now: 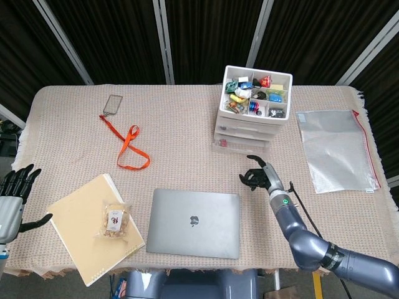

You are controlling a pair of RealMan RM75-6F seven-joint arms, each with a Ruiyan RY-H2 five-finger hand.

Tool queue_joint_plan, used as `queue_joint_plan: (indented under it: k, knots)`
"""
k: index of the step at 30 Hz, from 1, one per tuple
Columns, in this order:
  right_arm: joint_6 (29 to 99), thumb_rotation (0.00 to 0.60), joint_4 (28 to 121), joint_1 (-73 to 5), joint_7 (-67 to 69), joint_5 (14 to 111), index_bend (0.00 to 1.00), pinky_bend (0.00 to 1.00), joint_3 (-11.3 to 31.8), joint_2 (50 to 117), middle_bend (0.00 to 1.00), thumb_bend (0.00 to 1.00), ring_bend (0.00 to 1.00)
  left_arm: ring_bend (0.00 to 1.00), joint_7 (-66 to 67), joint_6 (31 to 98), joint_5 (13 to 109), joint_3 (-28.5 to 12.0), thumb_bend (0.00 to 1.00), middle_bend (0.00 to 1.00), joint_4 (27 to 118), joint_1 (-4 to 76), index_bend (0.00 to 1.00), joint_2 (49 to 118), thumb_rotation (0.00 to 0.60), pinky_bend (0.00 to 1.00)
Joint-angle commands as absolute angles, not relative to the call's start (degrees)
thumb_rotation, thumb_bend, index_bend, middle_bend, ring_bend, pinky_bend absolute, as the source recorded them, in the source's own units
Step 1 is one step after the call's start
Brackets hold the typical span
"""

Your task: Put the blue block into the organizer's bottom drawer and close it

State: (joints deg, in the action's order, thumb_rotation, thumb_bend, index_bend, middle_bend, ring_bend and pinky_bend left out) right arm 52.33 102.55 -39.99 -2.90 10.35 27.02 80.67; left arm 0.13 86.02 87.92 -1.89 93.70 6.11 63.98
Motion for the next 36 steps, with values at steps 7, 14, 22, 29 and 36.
queue_joint_plan:
  k: [7, 14, 22, 29, 36]
  knots:
    - [70.0, 0.600, 91.8, -45.7, -25.0, 21.8, 0.12, 0.64, 15.9, 87.2, 0.69, 0.30, 0.73, 0.00, 0.7, 85.9, 87.6, -2.0, 0.15, 0.00, 93.6, 6.0, 0.07, 64.2, 0.600, 0.00]
    - [69.3, 0.600, 85.5, -47.1, -29.0, 20.6, 0.12, 0.64, 16.2, 90.8, 0.69, 0.34, 0.73, 0.00, 0.4, 85.5, 87.4, -1.9, 0.15, 0.00, 93.7, 6.1, 0.07, 64.0, 0.600, 0.00]
    - [66.7, 0.600, 81.0, -47.7, -29.8, 19.3, 0.16, 0.64, 18.4, 94.0, 0.70, 0.35, 0.73, 0.00, 0.1, 84.8, 86.9, -1.9, 0.15, 0.00, 94.3, 6.2, 0.07, 63.7, 0.600, 0.00]
    - [64.9, 0.600, 77.3, -48.1, -30.5, 18.4, 0.19, 0.64, 19.5, 96.7, 0.70, 0.36, 0.74, 0.00, -0.2, 84.4, 86.6, -1.9, 0.15, 0.00, 94.6, 6.3, 0.07, 63.5, 0.600, 0.00]
    - [63.9, 0.600, 74.6, -48.0, -30.6, 19.2, 0.30, 0.64, 19.7, 98.6, 0.71, 0.37, 0.74, 0.00, -0.5, 84.1, 86.7, -1.9, 0.15, 0.00, 94.6, 6.4, 0.07, 63.3, 0.600, 0.00]
